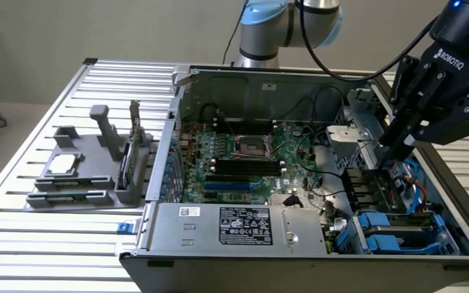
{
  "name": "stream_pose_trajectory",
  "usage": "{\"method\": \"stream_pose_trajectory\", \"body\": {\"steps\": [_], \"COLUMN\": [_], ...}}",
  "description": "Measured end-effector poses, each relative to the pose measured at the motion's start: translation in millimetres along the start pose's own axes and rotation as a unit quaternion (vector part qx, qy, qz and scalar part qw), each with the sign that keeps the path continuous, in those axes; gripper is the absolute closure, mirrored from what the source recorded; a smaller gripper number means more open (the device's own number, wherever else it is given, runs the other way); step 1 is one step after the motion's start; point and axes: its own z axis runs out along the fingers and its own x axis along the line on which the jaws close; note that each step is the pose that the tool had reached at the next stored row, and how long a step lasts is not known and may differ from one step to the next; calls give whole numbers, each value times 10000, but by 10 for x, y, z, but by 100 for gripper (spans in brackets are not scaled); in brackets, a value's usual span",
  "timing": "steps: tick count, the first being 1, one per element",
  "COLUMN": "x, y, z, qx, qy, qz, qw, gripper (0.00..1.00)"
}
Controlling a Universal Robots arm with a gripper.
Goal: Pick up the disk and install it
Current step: 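Insert the second disk wire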
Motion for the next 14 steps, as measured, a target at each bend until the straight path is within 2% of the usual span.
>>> {"method": "stream_pose_trajectory", "body": {"steps": [4, 7, 9, 11, 13, 14], "x": [70, 115, 140, 154, 164, 169], "y": [-48, -85, -113, -143, -176, -195], "z": [8, 13, 17, 23, 30, 34], "qx": [-214, -383, -495, -587, -670, -709], "qy": [-62, -139, -217, -312, -416, -478], "qz": [42, 79, 106, 132, 156, 169], "qw": [9997, 9991, 9985, 9977, 9968, 9962], "gripper": [68, 68, 68, 68, 68, 68]}}
